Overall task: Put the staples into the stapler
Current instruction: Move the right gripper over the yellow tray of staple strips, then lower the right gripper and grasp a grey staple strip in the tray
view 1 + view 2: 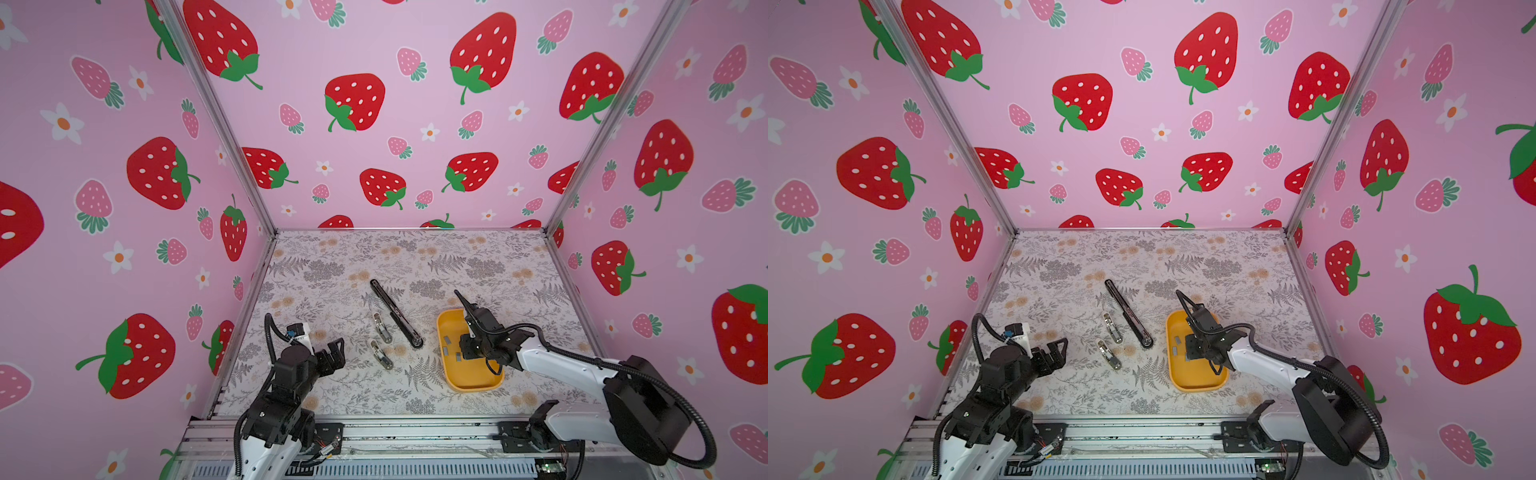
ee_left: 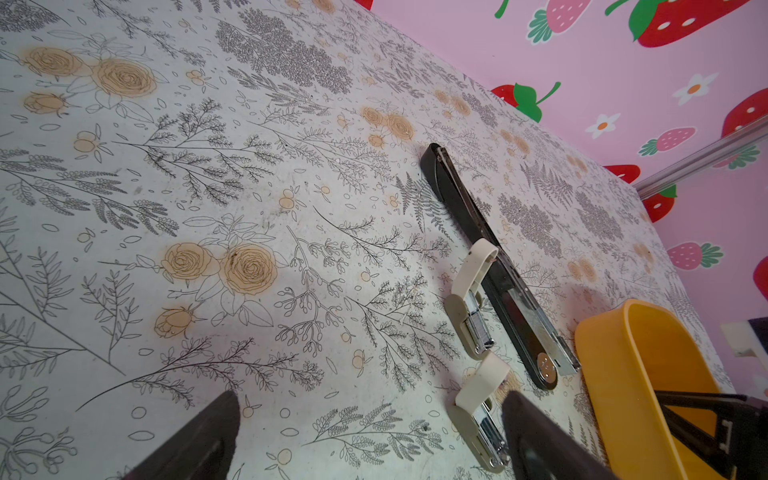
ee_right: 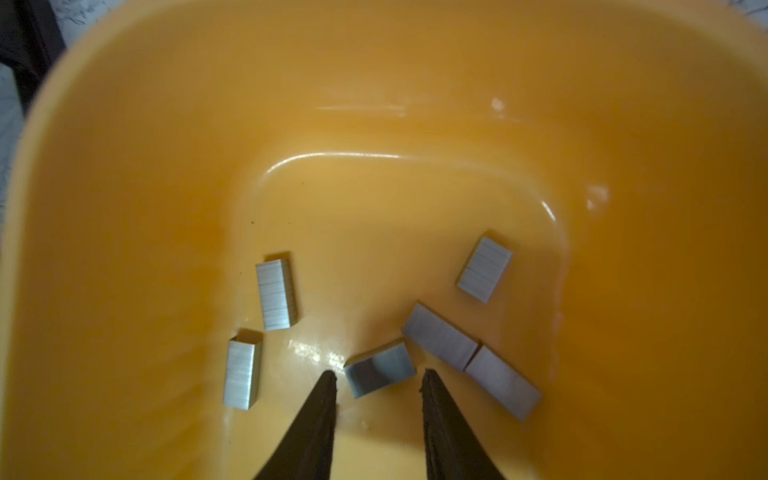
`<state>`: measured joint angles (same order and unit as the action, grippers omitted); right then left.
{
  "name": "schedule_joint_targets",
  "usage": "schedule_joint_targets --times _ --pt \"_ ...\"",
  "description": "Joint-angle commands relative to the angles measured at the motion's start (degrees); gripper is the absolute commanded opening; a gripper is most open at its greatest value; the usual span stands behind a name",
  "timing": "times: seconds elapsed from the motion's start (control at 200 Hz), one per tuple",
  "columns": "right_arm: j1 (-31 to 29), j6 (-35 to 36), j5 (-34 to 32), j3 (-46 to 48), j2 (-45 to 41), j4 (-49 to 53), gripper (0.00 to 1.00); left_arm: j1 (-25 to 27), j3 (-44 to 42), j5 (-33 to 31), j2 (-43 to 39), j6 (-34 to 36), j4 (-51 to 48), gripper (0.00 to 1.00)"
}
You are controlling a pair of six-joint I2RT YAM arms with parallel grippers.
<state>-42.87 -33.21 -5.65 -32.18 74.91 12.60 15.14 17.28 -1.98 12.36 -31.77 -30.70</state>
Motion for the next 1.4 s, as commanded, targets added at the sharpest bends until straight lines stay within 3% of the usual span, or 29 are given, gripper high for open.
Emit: schedule_joint_targets --times 0.0,0.515,0.855,1.156,1.391 --pt "-0.24 -1.72 0.55 1.11 1.52 -1.49 0.37 0.31 -0.4 -0.92 -0.63 -0.66 -0.07 0.99" --pt "-1.83 -0.65 0.12 -2.61 7.44 -2.94 0.36 0.33 -0.47 -0.92 -0.85 -0.66 -0.05 1.0" --pt "-4.32 -2.39 -8.44 -3.06 2.77 3.76 0.37 0.33 -0.49 -0.66 -1.37 -0.68 -0.15 0.99" --pt "-5.54 -3.77 -6.96 -1.3 3.2 1.99 0.37 0.33 -0.57 -0.39 -1.81 -0.57 -0.1 0.99" --pt "-6.56 -3.54 -7.1 -2.17 6.15 1.64 0.3 0.33 -0.64 -0.48 -2.16 -0.55 -0.28 0.99"
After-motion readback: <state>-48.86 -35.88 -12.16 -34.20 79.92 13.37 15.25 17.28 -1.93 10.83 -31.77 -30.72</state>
